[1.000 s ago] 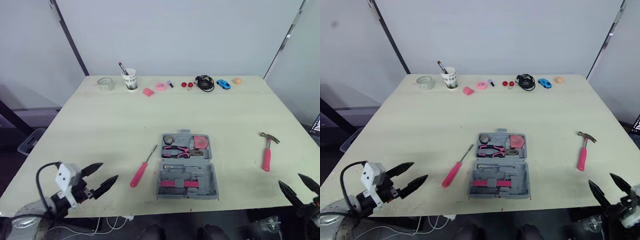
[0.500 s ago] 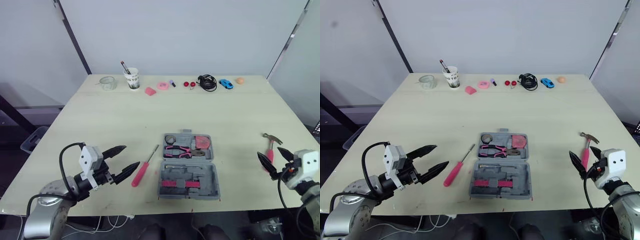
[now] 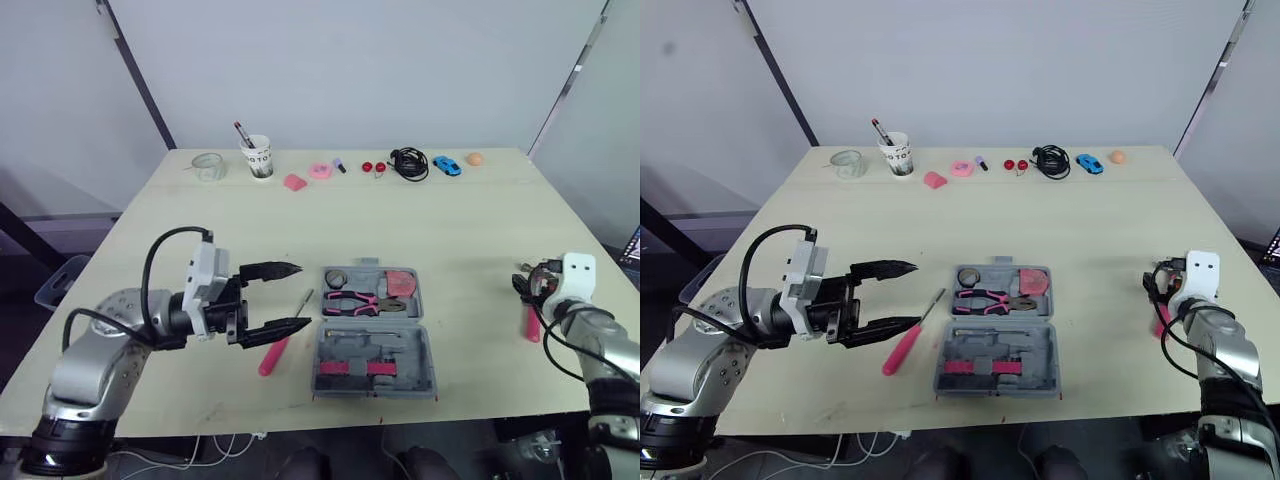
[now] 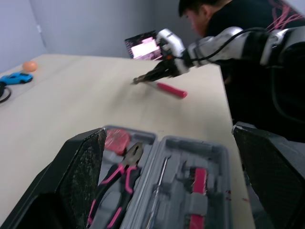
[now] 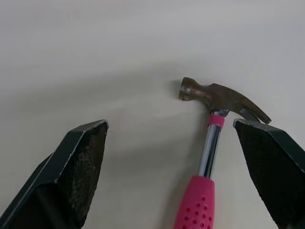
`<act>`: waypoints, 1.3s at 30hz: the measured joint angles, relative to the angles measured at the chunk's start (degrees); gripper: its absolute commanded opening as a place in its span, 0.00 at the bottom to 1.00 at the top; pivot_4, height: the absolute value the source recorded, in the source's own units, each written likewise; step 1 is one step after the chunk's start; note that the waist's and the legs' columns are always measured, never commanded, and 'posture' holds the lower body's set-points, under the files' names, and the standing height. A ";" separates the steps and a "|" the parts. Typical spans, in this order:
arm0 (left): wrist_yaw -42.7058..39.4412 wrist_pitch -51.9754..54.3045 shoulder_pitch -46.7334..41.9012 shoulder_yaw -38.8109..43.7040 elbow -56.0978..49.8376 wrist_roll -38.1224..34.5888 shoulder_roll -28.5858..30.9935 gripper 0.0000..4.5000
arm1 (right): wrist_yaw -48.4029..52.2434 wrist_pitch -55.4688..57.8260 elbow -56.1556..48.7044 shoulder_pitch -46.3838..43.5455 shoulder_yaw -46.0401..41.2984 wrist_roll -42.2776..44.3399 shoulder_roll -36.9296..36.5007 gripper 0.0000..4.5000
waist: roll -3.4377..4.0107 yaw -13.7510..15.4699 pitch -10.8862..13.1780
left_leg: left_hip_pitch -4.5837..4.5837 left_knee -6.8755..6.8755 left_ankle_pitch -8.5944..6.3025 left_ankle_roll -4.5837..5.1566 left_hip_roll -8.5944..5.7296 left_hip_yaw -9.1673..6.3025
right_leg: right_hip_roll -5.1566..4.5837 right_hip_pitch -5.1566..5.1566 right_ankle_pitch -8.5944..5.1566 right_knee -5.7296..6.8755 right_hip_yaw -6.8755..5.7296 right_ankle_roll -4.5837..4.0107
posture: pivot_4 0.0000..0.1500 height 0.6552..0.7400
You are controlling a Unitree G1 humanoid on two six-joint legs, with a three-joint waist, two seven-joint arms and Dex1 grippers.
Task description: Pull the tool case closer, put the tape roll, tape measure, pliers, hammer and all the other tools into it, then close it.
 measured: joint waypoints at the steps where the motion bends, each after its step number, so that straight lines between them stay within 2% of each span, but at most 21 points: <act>1: -0.12 0.62 -0.47 -0.14 -0.20 -0.40 0.01 1.00 | -0.21 -0.40 2.35 -1.39 -0.02 -0.14 -0.02 0.99 | 0.00 0.00 0.00 | -0.01 0.00 0.00 0.00 0.00 0.00 | 0.00 0.00 0.00 -0.01 0.00 0.00 | 1.00 1.00; 12: 1.20 4.49 -2.77 -0.16 -3.81 -2.66 -0.07 1.00 | 0.76 -11.35 30.43 -14.04 1.23 -4.91 -2.71 0.99 | 0.01 -0.20 0.01 | 0.00 -0.01 0.00 0.00 -0.02 0.05 | 0.03 0.00 0.01 -0.02 0.08 0.01 | 1.00 1.00; 19: 2.59 4.60 -2.18 -0.02 -4.26 -2.78 -0.22 1.00 | 0.74 -12.88 38.04 -17.73 1.15 -5.23 -2.72 0.99 | 0.01 -0.16 0.01 | 0.00 -0.01 0.01 -0.01 -0.02 0.05 | 0.03 0.00 0.01 -0.02 0.11 0.02 | 1.00 1.00; 22: 3.14 4.60 -2.17 -0.02 -4.28 -2.85 -0.34 1.00 | 0.56 -13.76 39.82 -18.58 1.12 -5.36 -2.86 0.81 | 0.01 -0.16 0.01 | 0.00 0.00 0.01 -0.01 -0.02 0.04 | 0.03 0.01 0.02 -0.02 0.11 0.02 | 1.00 1.00; 28: 3.35 4.47 -2.16 -0.03 -4.28 -2.78 -0.34 1.00 | -0.40 -14.68 41.96 -19.08 1.14 -6.33 -4.23 0.19 | 0.01 -0.19 0.01 | 0.00 0.00 0.01 -0.01 -0.02 0.05 | 0.03 0.01 0.02 -0.02 0.12 0.02 | 1.00 1.00; 30: 3.33 4.43 -2.17 -0.03 -4.28 -2.73 -0.34 1.00 | -0.42 -15.06 42.12 -19.08 1.17 -6.45 -4.25 0.01 | 0.01 -0.22 0.01 | 0.00 0.00 0.01 -0.01 -0.02 0.05 | 0.03 0.00 0.02 -0.02 0.12 0.02 | 1.00 1.00; 39: 3.11 4.31 -2.10 -0.07 -4.28 -2.66 -0.36 1.00 | 0.05 -15.25 40.88 -18.31 1.43 -6.95 -4.20 0.01 | 0.01 -0.24 0.01 | 0.00 -0.01 0.01 -0.01 -0.02 0.04 | 0.03 0.00 0.02 -0.02 0.12 0.02 | 1.00 1.00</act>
